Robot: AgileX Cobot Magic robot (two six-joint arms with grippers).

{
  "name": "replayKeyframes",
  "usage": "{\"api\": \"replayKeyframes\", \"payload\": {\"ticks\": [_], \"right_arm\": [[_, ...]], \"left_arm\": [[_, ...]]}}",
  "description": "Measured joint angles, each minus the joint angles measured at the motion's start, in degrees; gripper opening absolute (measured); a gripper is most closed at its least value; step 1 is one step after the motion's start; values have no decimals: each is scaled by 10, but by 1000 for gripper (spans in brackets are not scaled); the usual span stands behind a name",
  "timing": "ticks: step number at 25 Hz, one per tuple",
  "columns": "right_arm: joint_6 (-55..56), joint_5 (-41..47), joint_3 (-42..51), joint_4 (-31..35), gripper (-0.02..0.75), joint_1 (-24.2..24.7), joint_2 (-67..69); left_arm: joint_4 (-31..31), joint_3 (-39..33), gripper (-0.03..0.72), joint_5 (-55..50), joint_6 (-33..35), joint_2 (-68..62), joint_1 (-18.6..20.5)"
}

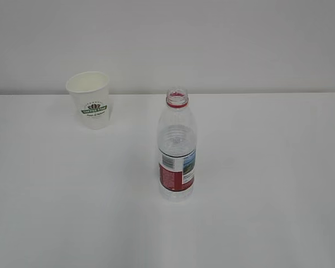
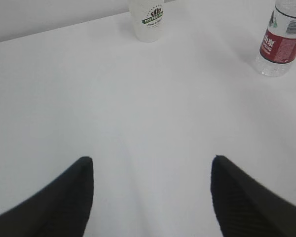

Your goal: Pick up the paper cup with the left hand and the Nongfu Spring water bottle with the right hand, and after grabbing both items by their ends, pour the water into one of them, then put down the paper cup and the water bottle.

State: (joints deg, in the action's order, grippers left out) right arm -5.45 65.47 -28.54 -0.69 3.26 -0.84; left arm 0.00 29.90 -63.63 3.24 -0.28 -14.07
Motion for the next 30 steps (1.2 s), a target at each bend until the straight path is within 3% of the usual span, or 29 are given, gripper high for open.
{"api": "replayKeyframes", "payload": {"ticks": [30], "right_arm": [[0, 0, 0, 0, 590, 0, 0]], "left_arm": [[0, 0, 546, 0, 0, 0, 0]]}}
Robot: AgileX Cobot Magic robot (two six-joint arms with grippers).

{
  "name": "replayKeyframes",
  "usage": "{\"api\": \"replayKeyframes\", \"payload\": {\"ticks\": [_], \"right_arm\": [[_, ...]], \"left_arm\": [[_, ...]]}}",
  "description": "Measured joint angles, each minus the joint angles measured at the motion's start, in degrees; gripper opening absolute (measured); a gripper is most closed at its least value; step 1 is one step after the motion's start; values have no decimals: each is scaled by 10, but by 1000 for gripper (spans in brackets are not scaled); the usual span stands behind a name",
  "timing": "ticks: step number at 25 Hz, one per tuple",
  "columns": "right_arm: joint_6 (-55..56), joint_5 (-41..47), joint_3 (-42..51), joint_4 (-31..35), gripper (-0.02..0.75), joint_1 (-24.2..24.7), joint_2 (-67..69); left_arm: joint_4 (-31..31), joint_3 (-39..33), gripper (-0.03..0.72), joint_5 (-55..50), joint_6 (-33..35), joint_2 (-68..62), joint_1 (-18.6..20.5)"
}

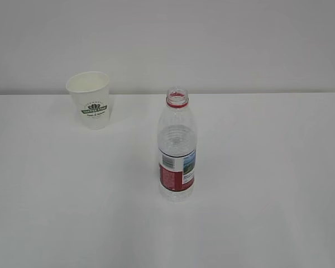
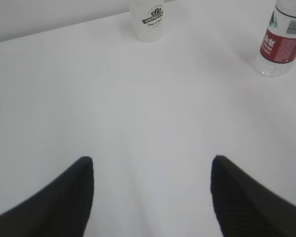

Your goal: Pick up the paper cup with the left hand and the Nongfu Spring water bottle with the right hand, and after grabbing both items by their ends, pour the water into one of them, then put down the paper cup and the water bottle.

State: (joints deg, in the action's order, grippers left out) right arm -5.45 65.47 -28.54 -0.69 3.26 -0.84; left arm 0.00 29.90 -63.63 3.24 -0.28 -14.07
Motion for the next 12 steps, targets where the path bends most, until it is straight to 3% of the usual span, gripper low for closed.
{"api": "replayKeyframes", "payload": {"ticks": [12], "right_arm": [[0, 0, 0, 0, 590, 0, 0]], "left_arm": [[0, 0, 546, 0, 0, 0, 0]]}}
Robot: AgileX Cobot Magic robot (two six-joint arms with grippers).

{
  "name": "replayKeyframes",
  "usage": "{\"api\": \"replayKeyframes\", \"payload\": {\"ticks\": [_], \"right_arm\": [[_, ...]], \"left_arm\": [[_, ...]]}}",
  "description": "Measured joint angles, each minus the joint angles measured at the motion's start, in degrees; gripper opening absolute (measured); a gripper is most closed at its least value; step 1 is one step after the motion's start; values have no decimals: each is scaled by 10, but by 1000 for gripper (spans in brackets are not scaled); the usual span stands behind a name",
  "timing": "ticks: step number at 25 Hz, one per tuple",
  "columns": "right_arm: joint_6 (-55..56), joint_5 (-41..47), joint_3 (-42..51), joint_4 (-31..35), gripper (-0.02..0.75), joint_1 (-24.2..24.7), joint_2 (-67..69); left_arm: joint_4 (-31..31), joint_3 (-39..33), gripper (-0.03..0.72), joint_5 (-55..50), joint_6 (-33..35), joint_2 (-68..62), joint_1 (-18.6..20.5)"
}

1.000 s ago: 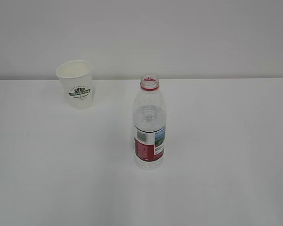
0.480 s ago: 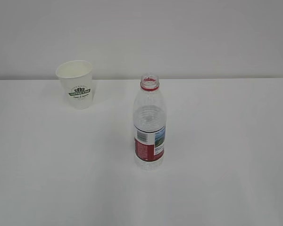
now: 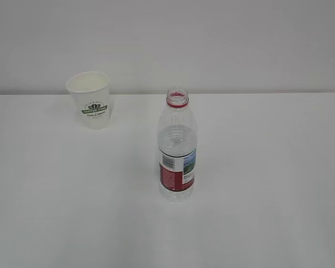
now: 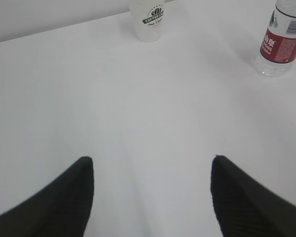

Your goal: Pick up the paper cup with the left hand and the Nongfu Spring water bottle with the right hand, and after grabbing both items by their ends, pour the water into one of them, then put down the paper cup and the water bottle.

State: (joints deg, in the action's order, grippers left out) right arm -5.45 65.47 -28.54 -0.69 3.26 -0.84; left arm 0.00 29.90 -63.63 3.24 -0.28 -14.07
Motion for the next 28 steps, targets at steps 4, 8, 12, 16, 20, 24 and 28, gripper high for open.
{"api": "replayKeyframes", "payload": {"ticks": [4, 8, 12, 16, 20, 24, 28], "right_arm": [[0, 0, 0, 0, 591, 0, 0], [0, 0, 0, 0, 590, 0, 0], [0, 0, -8, 0, 590, 0, 0], [0, -12, -12, 7, 590, 0, 0], [-33, -34, -14, 53, 590, 0, 0], [-72, -61, -14, 92, 590, 0, 0], [-82, -91, -14, 103, 590, 0, 0]], "left_arm": [[0, 0, 528, 0, 0, 0, 0], [0, 0, 501, 0, 0, 0, 0], [-3, 0, 496, 0, 0, 0, 0], [-3, 0, 496, 1, 0, 0, 0], [-4, 3, 496, 14, 0, 0, 0], [-5, 12, 496, 72, 0, 0, 0], [-6, 13, 495, 116, 0, -5, 0]]}}
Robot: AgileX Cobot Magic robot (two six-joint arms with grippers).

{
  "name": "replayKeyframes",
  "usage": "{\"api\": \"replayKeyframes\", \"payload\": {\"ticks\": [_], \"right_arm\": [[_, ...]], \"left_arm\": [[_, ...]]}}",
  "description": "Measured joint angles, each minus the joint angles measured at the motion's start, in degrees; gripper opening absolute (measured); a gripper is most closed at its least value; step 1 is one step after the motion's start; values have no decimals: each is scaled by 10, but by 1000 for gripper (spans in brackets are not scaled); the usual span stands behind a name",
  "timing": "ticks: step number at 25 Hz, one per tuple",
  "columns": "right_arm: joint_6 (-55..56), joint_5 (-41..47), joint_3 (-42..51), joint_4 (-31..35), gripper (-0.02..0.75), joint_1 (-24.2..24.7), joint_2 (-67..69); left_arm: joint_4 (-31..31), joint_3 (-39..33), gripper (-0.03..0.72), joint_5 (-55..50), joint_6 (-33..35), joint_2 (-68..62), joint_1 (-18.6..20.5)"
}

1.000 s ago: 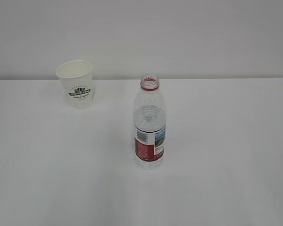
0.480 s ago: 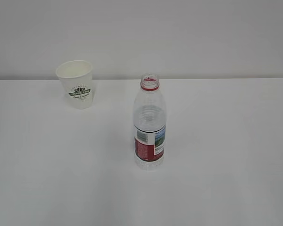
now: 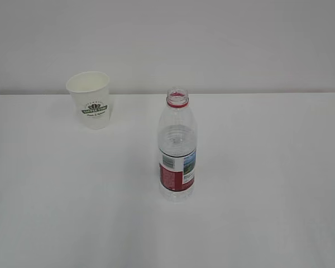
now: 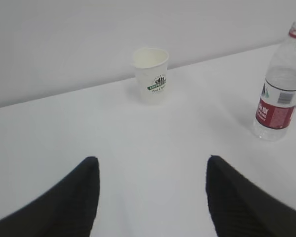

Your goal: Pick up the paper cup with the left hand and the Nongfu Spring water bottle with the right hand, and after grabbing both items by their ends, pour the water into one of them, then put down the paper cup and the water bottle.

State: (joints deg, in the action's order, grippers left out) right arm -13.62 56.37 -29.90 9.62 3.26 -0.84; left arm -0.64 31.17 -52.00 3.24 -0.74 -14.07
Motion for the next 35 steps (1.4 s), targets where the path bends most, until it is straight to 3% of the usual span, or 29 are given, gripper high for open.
{"api": "replayKeyframes", "payload": {"ticks": [10, 26, 35], "right_arm": [[-40, -64, 0, 14, 590, 0, 23], [-220, -199, 0, 182, 589, 0, 148], [-271, -223, 0, 194, 589, 0, 190]], "left_arm": [[6, 0, 495, 122, 0, -94, 0], [75, 0, 486, 305, 0, -214, 0], [76, 0, 482, 369, 0, -309, 0]]}}
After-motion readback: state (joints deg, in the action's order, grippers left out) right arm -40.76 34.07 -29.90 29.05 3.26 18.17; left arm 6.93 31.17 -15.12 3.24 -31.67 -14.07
